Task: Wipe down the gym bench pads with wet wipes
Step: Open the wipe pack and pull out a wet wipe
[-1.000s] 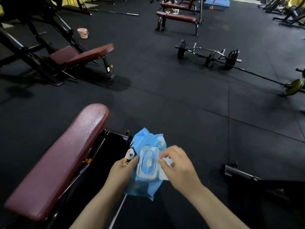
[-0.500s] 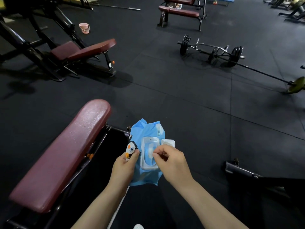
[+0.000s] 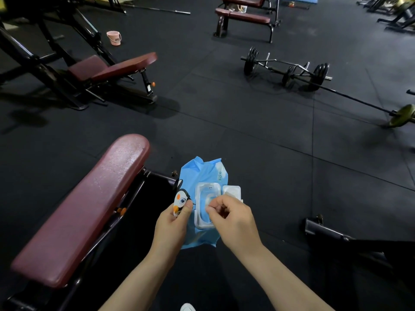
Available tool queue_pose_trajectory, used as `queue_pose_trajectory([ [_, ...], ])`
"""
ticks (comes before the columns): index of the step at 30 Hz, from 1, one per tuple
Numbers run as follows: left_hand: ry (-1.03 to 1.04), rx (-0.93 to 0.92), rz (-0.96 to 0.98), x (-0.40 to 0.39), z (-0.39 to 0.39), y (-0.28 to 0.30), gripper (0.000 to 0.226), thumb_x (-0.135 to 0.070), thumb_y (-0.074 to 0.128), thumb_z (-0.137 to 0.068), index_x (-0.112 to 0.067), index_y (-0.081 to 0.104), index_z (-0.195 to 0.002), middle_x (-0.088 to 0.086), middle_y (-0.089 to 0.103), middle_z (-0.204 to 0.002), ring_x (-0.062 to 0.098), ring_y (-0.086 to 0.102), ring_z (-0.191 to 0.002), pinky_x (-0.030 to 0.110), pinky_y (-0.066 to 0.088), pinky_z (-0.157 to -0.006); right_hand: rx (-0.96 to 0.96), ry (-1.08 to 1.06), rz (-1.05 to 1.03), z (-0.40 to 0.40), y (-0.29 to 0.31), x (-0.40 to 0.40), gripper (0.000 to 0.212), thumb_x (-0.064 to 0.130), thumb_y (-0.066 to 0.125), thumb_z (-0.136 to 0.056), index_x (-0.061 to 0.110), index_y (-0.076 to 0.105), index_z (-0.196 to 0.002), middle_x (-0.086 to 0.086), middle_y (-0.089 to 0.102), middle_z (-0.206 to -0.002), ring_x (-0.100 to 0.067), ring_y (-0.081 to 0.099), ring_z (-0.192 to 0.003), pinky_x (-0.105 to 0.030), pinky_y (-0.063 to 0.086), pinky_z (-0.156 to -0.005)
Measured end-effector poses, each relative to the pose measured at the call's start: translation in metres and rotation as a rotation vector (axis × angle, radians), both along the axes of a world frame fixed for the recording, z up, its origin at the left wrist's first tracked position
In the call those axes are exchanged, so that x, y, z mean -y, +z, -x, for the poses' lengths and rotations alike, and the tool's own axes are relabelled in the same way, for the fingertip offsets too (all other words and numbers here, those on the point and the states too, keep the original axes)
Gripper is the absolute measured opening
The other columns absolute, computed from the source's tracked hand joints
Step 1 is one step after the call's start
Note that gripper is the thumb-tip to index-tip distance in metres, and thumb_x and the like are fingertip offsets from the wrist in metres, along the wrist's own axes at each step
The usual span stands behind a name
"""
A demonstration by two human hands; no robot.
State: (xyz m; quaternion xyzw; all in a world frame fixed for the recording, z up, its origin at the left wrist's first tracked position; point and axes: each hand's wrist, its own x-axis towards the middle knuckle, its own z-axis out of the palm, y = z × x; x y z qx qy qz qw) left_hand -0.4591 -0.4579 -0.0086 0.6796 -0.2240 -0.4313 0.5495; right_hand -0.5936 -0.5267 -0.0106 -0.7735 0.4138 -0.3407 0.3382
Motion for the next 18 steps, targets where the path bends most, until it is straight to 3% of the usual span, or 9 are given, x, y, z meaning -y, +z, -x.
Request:
queue_pose_trajectory([
  [8, -0.015, 0.062, 0.009, 0.000, 0.006, -0.002, 0.022, -0.029, 0.057, -0.099, -0.016, 0.072, -0.090, 0.000, 0.076, -0.085, 0.019, 0.073, -0.081, 0.039, 0.059, -0.075, -0.041, -0.072, -0.186, -0.001, 0.008, -0.003, 0.015, 0.016, 0.069, -0.087, 0.019, 0.068, -0.072, 0.008, 0.065, -0.070, -0.009, 0.062, -0.072, -0.021, 0.053, -0.065],
  [12, -0.008, 0.056, 0.017, 0.000, 0.009, -0.004, 0.023, -0.028, 0.056, -0.099, -0.014, 0.071, -0.090, 0.001, 0.076, -0.084, 0.018, 0.073, -0.080, 0.028, 0.055, -0.067, 0.013, -0.146, -0.258, 0.000, 0.010, -0.004, 0.016, 0.015, 0.067, -0.089, 0.019, 0.070, -0.074, 0.009, 0.067, -0.071, -0.005, 0.063, -0.073, -0.015, 0.050, -0.065],
  [18, 0.015, 0.059, 0.009, 0.000, 0.011, -0.009, 0.022, -0.030, 0.056, -0.099, -0.015, 0.071, -0.094, 0.001, 0.076, -0.086, 0.016, 0.072, -0.081, 0.026, 0.053, -0.066, -0.049, -0.141, -0.273, -0.003, 0.011, -0.004, 0.012, 0.020, 0.067, -0.089, 0.019, 0.072, -0.079, 0.010, 0.069, -0.075, -0.004, 0.065, -0.076, -0.020, 0.055, -0.069],
])
